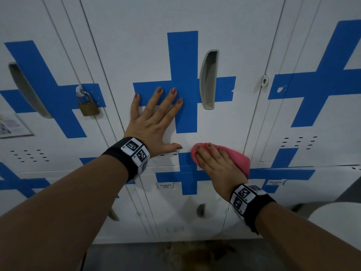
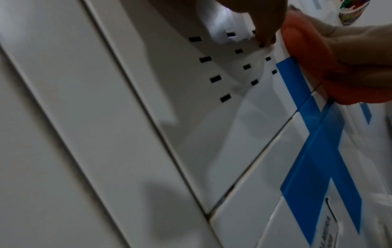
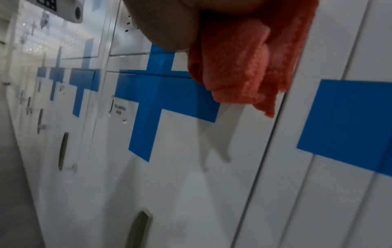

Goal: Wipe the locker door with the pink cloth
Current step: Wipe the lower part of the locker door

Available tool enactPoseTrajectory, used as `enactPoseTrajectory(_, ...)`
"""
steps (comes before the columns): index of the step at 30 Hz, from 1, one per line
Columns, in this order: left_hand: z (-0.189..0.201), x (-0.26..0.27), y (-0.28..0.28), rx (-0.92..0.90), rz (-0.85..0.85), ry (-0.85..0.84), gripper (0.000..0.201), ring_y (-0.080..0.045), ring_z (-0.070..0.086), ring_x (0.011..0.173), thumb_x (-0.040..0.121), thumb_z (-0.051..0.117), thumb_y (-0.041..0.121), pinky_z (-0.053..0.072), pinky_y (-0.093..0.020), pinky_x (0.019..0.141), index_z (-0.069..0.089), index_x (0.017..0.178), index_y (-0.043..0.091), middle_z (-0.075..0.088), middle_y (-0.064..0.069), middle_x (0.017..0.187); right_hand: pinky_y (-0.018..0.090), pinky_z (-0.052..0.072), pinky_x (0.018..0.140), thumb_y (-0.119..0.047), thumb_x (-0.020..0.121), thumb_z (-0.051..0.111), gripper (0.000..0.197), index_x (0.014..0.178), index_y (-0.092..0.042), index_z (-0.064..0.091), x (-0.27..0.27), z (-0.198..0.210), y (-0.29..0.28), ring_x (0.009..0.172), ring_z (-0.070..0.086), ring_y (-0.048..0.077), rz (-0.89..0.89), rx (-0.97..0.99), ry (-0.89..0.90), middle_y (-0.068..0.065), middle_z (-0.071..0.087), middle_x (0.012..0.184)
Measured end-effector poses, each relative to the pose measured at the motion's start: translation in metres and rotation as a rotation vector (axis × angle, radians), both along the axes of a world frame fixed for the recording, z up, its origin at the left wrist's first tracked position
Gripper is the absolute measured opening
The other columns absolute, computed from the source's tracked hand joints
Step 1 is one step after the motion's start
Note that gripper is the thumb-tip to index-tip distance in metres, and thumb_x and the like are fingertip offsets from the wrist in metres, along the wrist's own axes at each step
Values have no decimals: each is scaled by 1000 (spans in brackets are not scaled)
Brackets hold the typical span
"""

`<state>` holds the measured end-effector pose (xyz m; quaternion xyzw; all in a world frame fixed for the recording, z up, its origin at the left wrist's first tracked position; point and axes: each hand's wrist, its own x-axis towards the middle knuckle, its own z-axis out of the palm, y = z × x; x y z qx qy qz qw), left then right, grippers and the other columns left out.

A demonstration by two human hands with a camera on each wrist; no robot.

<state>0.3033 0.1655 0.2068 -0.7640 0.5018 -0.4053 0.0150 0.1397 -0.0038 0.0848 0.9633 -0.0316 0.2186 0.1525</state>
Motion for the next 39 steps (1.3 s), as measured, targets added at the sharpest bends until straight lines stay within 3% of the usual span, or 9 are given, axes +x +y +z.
enactPoseTrajectory(5, 1, 0, 0, -2, -6, 9, 123, -22, -22, 142, 61, 54, 83, -8, -58, 109, -6, 150, 21, 0, -1, 157, 53, 19, 104, 0, 63, 61, 92, 144, -12, 21, -14, 10, -17, 136, 23, 26, 93, -142, 83, 6, 23, 149)
enactPoseTrajectory(9, 1, -1, 0, 4, 0, 17, 124, -22, -23, 141, 62, 53, 83, -10, -57, 109, -10, 149, 22, -2, 0, 157, 52, 20, 104, 5, 62, 61, 97, 145, -13, 14, -27, 10, -21, 136, 21, 28, -69, -25, 83, 8, 21, 149)
enactPoseTrajectory(13, 1, -1, 0, 6, 3, 20, 123, -22, -23, 141, 62, 52, 83, -10, -57, 109, -9, 149, 21, -3, 0, 157, 40, -11, 109, 8, 82, 42, 91, 135, -19, -25, -30, 12, -12, 131, -31, 19, -297, 341, 14, 1, -31, 144)
enactPoseTrajectory(15, 1, -1, 0, 6, 0, 22, 123, -22, -23, 141, 62, 52, 83, -10, -58, 109, -9, 149, 21, -3, 0, 157, 39, -16, 108, 9, 83, 38, 87, 130, -18, -31, -23, 8, -1, 128, -35, 21, -332, 445, -38, 2, -36, 139)
enactPoseTrajectory(20, 1, -1, 0, 5, 3, 20, 122, -22, -23, 141, 62, 52, 84, -10, -57, 109, -5, 150, 21, -1, -1, 157, 53, 10, 104, 15, 54, 62, 109, 144, -5, 3, -8, -12, 7, 141, -3, 34, -255, 296, -165, 14, 5, 150)
enactPoseTrajectory(22, 1, -1, -1, 4, 2, 19, 123, -22, -23, 141, 62, 52, 84, -11, -57, 109, -6, 150, 21, -2, -1, 157, 53, 13, 103, 12, 54, 63, 110, 145, -7, 4, -7, -14, 6, 143, -11, 28, -208, 243, -129, 13, 10, 151)
enactPoseTrajectory(28, 1, -1, 0, -3, -1, 18, 123, -22, -22, 142, 61, 53, 84, -8, -58, 109, -6, 150, 21, -1, 0, 157, 49, 22, 107, 3, 56, 67, 99, 143, -12, 24, -8, -21, 7, 136, 24, 30, -29, 68, 2, 8, 26, 148)
enactPoseTrajectory(35, 0, 0, 0, -8, -8, 9, 123, -22, -20, 142, 62, 54, 82, -9, -57, 110, -6, 150, 21, 0, -1, 157, 47, 25, 107, -3, 62, 66, 88, 141, -10, 30, -21, -10, -11, 134, 31, 25, 78, -55, 147, 7, 28, 146)
enactPoseTrajectory(39, 0, 0, 0, -7, -3, 7, 123, -22, -20, 142, 62, 53, 82, -12, -56, 110, -8, 149, 21, -3, -1, 157, 43, 9, 115, 2, 63, 53, 102, 150, -13, 2, -29, -18, -14, 140, 18, 27, -78, -11, 120, 7, 21, 152)
